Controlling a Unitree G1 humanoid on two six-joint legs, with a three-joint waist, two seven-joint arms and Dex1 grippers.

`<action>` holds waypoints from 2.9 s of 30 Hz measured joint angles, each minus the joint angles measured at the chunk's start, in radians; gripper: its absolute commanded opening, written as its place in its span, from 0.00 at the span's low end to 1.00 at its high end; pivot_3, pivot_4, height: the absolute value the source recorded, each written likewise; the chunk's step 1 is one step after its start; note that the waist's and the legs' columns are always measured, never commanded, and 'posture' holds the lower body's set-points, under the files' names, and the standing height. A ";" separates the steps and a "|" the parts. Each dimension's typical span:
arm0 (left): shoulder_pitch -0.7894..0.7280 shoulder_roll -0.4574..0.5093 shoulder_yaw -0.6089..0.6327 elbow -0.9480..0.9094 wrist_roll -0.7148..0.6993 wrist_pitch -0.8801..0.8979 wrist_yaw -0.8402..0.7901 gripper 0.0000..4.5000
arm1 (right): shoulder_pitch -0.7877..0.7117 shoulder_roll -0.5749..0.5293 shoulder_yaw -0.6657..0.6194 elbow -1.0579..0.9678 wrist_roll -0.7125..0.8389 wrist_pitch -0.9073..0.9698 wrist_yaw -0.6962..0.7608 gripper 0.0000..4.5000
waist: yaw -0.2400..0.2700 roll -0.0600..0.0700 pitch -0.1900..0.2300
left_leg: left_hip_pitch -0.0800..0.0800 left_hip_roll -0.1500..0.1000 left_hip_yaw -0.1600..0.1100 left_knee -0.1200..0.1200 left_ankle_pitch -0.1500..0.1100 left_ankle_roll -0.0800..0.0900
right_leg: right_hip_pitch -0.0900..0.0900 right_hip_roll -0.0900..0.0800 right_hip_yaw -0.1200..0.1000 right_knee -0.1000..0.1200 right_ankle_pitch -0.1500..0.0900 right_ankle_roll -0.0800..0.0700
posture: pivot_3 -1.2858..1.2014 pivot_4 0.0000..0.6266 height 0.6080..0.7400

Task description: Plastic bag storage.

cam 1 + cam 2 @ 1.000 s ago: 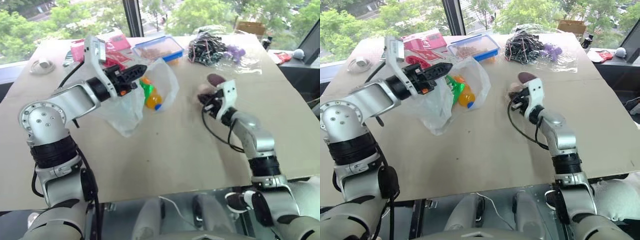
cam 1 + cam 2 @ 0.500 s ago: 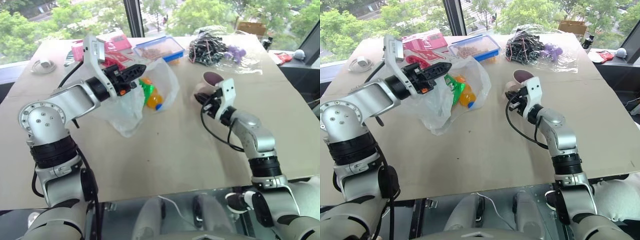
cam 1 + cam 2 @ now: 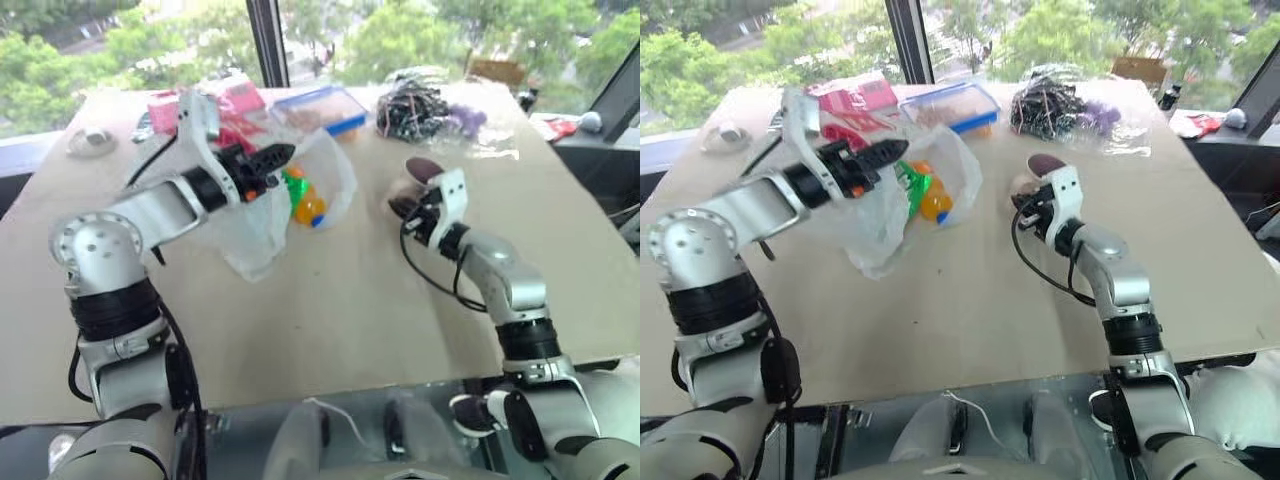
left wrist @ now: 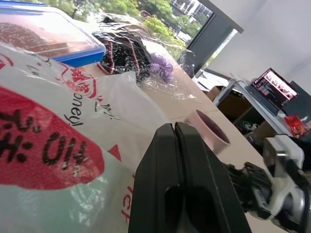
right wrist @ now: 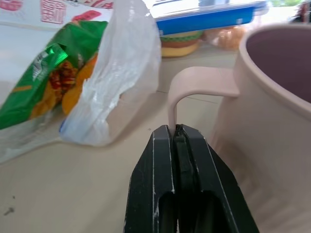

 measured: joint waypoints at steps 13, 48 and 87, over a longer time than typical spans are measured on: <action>0.269 -0.087 -0.098 -0.023 0.259 -0.270 0.026 0.00 | 0.228 0.005 0.002 -0.094 -0.068 -0.096 -0.119 0.01 | 0.001 -0.008 -0.024 | 0.017 0.002 0.007 0.001 -0.003 0.005 | 0.016 0.004 0.004 -0.001 0.004 0.000 | 0.52 0.00 1.00; 0.920 -0.305 -0.329 -0.170 0.922 -0.977 0.104 0.00 | 0.783 0.019 0.003 -0.367 -0.252 -0.366 -0.431 0.01 | 0.007 0.004 -0.076 | 0.031 0.007 0.017 0.000 -0.008 0.010 | 0.027 0.005 0.009 -0.005 -0.003 0.001 | 0.52 0.00 1.00; 0.632 -0.250 -0.314 -0.139 0.767 -0.831 -0.030 0.00 | 0.486 -0.023 0.072 -0.370 -0.219 -0.184 -0.316 0.20 | 0.031 0.034 0.020 | 0.020 0.016 0.014 0.003 -0.021 0.013 | 0.022 0.011 0.001 -0.022 -0.002 -0.002 | 0.52 0.24 1.00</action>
